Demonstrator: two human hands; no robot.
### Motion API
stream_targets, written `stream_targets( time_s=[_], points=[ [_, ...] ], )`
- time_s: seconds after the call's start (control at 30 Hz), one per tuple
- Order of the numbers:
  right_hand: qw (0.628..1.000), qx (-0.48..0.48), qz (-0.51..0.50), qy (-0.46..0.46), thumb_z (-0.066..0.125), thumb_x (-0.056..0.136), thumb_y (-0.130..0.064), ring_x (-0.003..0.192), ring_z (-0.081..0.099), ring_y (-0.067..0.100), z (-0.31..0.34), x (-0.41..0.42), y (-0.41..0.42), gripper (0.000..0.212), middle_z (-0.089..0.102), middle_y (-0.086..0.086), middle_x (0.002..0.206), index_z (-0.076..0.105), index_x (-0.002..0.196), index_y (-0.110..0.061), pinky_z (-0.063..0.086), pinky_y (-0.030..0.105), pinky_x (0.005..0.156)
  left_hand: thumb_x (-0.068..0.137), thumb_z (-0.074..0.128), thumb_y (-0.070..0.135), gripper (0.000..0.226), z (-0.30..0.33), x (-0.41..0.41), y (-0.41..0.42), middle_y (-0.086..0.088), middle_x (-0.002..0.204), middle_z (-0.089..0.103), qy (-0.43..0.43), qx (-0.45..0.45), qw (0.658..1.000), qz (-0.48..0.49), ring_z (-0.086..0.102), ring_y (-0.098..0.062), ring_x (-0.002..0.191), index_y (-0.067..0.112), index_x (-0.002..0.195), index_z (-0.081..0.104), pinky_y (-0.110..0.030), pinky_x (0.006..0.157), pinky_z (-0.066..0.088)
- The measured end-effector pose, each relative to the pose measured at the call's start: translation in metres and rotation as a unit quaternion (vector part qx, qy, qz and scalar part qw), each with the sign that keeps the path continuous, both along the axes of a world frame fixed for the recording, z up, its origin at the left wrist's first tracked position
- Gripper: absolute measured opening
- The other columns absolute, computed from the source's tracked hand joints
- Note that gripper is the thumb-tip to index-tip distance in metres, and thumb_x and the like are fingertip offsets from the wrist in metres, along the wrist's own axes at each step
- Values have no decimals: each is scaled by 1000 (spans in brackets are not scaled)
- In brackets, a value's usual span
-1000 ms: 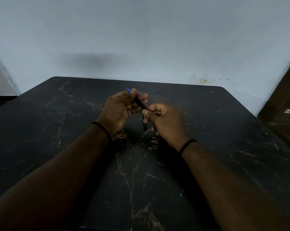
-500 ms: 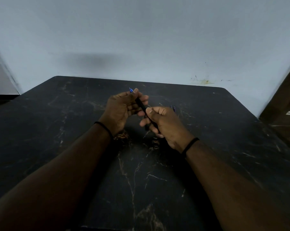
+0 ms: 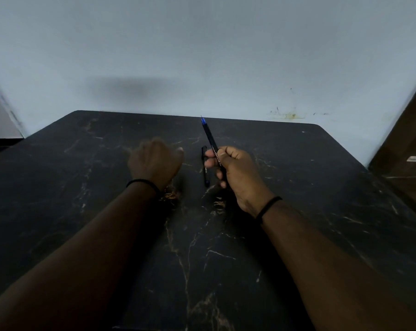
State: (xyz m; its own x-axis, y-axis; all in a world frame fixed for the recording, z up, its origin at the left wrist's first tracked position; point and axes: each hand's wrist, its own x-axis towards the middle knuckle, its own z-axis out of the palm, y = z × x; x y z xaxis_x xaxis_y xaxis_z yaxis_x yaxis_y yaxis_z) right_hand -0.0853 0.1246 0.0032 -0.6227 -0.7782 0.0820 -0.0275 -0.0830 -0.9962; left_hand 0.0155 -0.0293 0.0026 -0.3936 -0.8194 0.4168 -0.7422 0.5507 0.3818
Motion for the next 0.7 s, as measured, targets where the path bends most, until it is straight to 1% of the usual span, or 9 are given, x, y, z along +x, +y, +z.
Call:
stream_targets(
  time_s=[0.17,0.23,0.3,0.37,0.43,0.5,0.57,0.63,0.7],
  points=[
    [1000,-4,2,-13,36,108,-15,43,34,3,3,1,3,34,59,-4,65,67,95,-12,26,17,40,88,59,32,31,3,6,4,-17,94,66,-98,52,993,-27,63,-36,94,14,64,50,-33,73,40],
    [1000,0,6,-11,35,108,-15,43,33,3,4,2,4,34,56,-3,66,66,95,-11,25,17,40,87,58,24,18,4,6,5,-21,107,68,-95,42,994,-26,63,-39,103,7,83,64,-35,75,40],
    [1000,3,9,-13,35,108,-15,43,33,3,4,3,5,33,54,-2,66,66,96,-10,25,16,40,91,56,25,26,2,5,4,-22,111,67,-87,35,995,-29,63,-40,105,2,97,66,-36,78,42],
    [1000,9,7,-2,35,108,-15,42,33,2,4,3,5,33,54,-1,67,66,98,-9,25,16,40,96,54,32,33,2,3,1,-22,100,68,-15,66,997,-45,65,-39,97,2,88,66,-38,80,47],
    [999,21,-1,31,35,108,-15,41,34,0,3,3,4,32,54,-1,68,66,100,-7,27,15,41,100,51,35,42,4,0,-2,-19,77,66,115,135,982,-67,65,-34,76,4,73,62,-36,71,50],
    [998,28,-7,63,35,108,-13,39,38,-2,2,3,2,32,53,0,67,66,101,-5,29,12,41,102,50,32,41,6,-4,-4,-14,67,61,278,255,922,-87,59,-27,61,5,73,60,-33,57,46],
    [996,35,-6,84,36,108,-11,38,38,-2,1,4,1,32,53,0,66,66,102,-2,29,11,41,104,46,30,35,7,-5,-2,-10,67,63,402,370,831,-108,59,-22,59,7,81,60,-31,52,44],
    [995,43,0,90,36,107,-10,38,36,-1,0,5,0,33,52,0,64,66,103,2,27,11,40,106,41,27,33,7,-5,-2,-6,73,65,455,419,774,-136,65,-16,58,9,85,60,-26,50,49],
    [993,57,2,100,37,107,-12,38,34,0,-1,4,0,33,52,-1,63,67,104,2,26,12,39,107,36,24,32,7,-4,-1,-3,80,65,486,445,736,-154,67,-12,63,13,88,59,-23,52,51]
  ],
)
